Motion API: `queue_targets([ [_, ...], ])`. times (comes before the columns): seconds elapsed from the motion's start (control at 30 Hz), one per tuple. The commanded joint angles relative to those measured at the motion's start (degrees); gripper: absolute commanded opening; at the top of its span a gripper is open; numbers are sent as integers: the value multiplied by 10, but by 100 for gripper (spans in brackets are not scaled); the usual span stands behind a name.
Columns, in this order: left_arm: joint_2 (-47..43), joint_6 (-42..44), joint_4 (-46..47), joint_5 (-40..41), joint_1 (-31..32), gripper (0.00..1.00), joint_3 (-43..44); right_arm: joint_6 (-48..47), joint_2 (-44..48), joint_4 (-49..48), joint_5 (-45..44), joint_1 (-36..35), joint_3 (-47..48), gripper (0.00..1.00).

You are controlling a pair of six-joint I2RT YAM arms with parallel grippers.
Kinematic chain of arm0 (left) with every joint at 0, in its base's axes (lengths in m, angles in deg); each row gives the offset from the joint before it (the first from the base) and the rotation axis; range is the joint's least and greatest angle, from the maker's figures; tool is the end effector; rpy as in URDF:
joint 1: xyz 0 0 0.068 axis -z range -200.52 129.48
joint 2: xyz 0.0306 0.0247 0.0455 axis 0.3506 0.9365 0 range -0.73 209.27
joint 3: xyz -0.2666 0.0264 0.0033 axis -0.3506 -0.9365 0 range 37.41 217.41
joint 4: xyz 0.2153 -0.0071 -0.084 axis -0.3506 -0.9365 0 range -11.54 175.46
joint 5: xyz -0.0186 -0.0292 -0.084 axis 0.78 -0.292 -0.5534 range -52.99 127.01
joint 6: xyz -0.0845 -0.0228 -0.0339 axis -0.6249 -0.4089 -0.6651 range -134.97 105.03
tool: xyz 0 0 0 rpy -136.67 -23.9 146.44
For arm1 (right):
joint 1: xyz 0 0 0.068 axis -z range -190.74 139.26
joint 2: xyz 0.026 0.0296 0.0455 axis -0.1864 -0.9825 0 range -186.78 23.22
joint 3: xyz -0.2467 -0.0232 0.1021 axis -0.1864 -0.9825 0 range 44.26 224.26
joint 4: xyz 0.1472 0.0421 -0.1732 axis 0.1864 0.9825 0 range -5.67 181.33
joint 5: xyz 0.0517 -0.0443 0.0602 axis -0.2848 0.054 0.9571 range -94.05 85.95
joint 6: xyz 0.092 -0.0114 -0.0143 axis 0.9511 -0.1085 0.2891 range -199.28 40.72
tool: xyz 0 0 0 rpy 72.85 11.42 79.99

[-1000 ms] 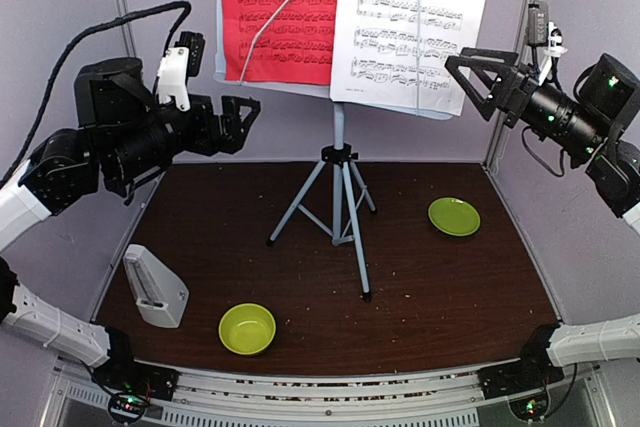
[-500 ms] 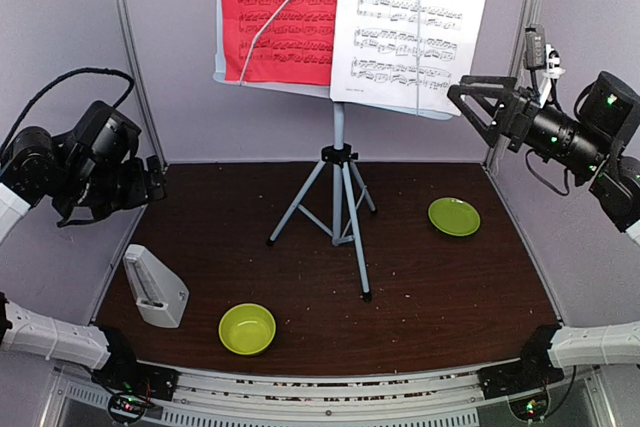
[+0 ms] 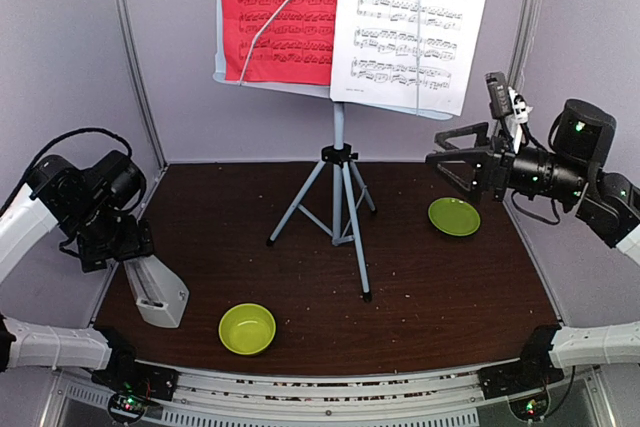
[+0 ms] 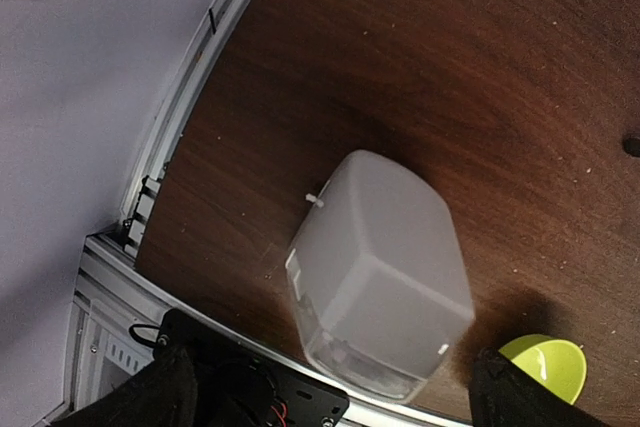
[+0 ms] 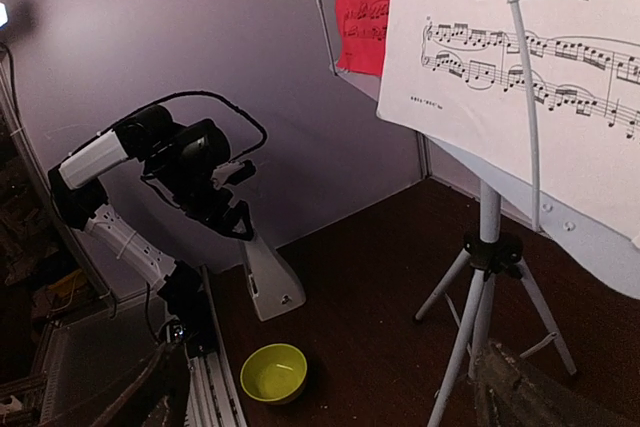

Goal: Set up the instrument practice props

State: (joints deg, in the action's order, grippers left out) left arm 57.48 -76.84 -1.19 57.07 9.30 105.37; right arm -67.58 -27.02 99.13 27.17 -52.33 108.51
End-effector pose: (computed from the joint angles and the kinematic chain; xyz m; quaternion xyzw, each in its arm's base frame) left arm 0.1165 -0.0332 0.2792 -0.2891 0.9348 0.0399 0.2023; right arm 0.1146 0.1604 0.4202 -0.3593 0.6138 0.4746 0.5186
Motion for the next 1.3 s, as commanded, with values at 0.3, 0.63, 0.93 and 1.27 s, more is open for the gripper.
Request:
queue_targets([
  [0.3,40,168,155,-89,-70,93,-73,-15,19,-16,18,-23,-88,100],
  [0.63,69,188,191,-123,-70,57,-88,42,-37,-44,-5,-24,-39,100],
  [0.93,97,196,206,-105,-69,45,-5,78,-71,-68,-18,-24,-6,100],
  [1.27,188,204,236,-111,-39,33,146,123,-86,-73,-51,-24,11,100],
])
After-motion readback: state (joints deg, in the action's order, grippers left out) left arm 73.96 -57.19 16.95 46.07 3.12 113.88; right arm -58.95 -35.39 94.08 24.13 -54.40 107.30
